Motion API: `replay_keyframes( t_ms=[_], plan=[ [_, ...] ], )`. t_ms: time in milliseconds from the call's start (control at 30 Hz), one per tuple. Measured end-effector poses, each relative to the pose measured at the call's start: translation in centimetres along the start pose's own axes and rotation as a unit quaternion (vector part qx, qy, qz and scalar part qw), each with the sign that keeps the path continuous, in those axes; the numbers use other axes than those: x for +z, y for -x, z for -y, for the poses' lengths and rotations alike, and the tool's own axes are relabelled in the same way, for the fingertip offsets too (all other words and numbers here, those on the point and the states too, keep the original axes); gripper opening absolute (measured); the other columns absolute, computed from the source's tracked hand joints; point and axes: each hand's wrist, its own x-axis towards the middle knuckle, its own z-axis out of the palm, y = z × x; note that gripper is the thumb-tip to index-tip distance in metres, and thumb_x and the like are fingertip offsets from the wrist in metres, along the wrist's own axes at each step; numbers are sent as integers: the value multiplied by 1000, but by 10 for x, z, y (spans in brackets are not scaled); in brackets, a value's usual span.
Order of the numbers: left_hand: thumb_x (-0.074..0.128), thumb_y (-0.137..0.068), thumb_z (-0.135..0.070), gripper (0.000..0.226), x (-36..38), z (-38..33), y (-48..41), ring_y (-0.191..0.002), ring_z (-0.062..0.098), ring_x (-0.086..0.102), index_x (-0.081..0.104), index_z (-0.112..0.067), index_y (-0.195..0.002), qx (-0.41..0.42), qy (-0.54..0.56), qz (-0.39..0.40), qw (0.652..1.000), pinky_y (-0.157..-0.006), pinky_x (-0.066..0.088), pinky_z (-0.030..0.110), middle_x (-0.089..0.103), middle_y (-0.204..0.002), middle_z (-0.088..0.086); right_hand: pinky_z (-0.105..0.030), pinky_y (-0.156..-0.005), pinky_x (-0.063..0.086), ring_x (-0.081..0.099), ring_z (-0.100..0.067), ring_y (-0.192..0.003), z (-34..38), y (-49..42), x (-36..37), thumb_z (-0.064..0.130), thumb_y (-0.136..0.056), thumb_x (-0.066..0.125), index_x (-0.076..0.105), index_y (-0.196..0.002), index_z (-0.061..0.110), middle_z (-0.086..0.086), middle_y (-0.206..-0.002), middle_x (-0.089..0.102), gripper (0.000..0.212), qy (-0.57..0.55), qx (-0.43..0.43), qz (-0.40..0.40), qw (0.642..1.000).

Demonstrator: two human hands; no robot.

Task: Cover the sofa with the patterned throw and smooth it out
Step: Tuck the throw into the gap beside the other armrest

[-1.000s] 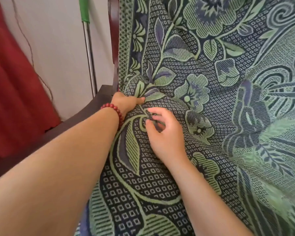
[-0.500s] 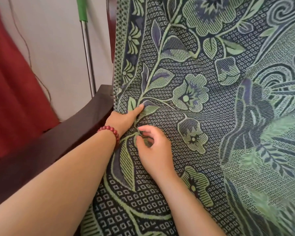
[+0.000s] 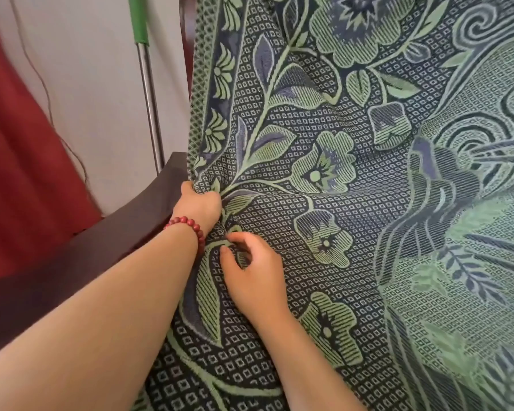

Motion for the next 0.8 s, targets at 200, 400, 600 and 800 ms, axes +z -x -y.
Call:
replay_keyframes(
  t_ms=[200,400,600,800],
  plan=[
    [72,-65,-63,100,3,-5,-2,-121,24,50,28,-16,-142,47,18,31,998,-100,38,34,51,-133,1,-31,-96,46,57,1,-104,-2,-5,-4,27,-87,59,64,-107,26,15,-107,64,20,-41,-5,-32,999],
    [79,-65,-50,79,1,17,-3,-110,17,58,43,-20,-129,40,37,51,997,-100,42,32,61,-122,-3,-29,-97,47,58,2,-102,2,-2,-6,25,-85,59,66,-106,25,15,-104,66,22,-54,-11,-44,998],
    [75,-35,-79,121,-24,6,22,-112,24,58,47,-14,-133,-50,-33,107,992,-100,44,37,58,-129,2,-20,-97,46,57,5,-103,25,9,-27,16,-88,58,66,-108,23,12,-106,65,22,-114,1,-31,993],
    [72,-68,-60,75,-45,16,82,-105,20,61,52,-20,-129,-42,-49,174,983,-90,47,22,60,-126,0,-13,-92,45,58,4,-104,52,34,-48,12,-89,58,65,-106,23,12,-107,65,21,-158,-21,-43,986]
  ],
)
